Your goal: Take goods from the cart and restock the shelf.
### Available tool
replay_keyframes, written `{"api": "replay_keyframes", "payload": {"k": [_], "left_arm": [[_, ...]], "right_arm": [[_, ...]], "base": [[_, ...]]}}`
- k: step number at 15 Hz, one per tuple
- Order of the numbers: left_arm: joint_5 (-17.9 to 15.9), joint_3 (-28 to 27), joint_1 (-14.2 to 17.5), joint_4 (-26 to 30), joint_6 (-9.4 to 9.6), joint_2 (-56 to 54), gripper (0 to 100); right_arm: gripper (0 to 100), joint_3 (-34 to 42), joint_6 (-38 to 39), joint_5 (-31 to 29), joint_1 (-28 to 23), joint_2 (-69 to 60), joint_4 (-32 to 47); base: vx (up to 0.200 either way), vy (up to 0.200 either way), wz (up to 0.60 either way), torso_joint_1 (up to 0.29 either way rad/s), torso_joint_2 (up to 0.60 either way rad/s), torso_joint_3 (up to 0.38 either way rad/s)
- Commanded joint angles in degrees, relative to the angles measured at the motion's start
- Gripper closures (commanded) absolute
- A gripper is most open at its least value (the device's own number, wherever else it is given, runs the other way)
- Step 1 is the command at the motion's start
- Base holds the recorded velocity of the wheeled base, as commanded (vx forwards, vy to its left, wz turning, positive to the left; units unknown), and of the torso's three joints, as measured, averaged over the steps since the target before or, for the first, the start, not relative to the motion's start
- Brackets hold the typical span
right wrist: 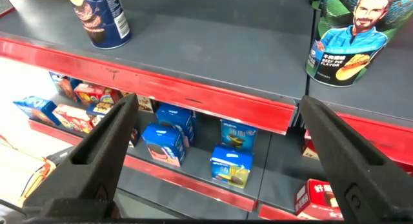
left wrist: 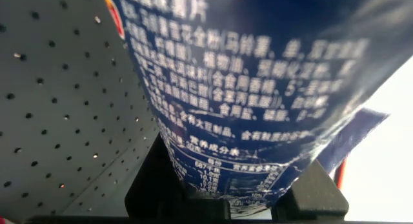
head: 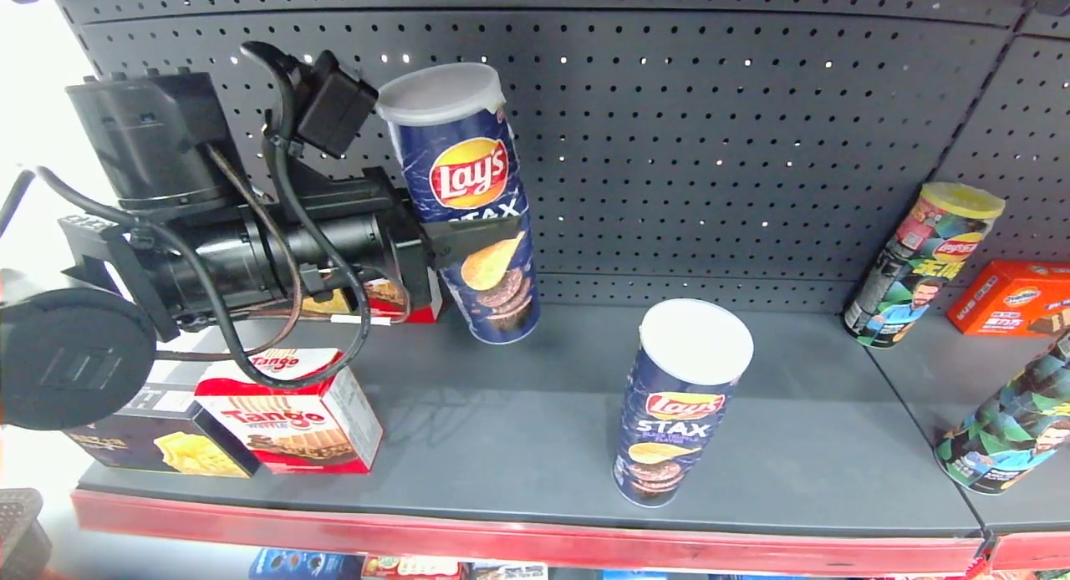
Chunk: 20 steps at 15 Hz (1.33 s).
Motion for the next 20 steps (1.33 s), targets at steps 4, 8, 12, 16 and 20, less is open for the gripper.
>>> {"api": "replay_keyframes", "payload": {"k": [4,8,12,16,20], "left_arm": [[-0.4,-8.7,-1.8,1.0,-0.01,7.7,100],[-0.7,-19.8,-3.7,11.7,0.35,14.1,100],[-0.8,-32.1,-3.6,17.7,0.35,22.0,100],[-0.8,-38.6,-3.4,19.9,1.14,27.1,100],[-1.1,-41.9,-3.4,20.5,3.07,31.0,100]], "right_arm": [[0,0.0,0.0,0.0,0.0,0.1,0.0],[0,0.0,0.0,0.0,0.0,0.1,0.0],[0,0.0,0.0,0.0,0.0,0.1,0.0],[0,0.0,0.0,0.0,0.0,0.1,0.0],[0,0.0,0.0,0.0,0.0,0.1,0.0]], "base": [[0.0,0.0,0.0,0.0,0.0,0.0],[0.0,0.0,0.0,0.0,0.0,0.0],[0.0,0.0,0.0,0.0,0.0,0.0],[0.0,0.0,0.0,0.0,0.0,0.0],[0.0,0.0,0.0,0.0,0.0,0.0]]}}
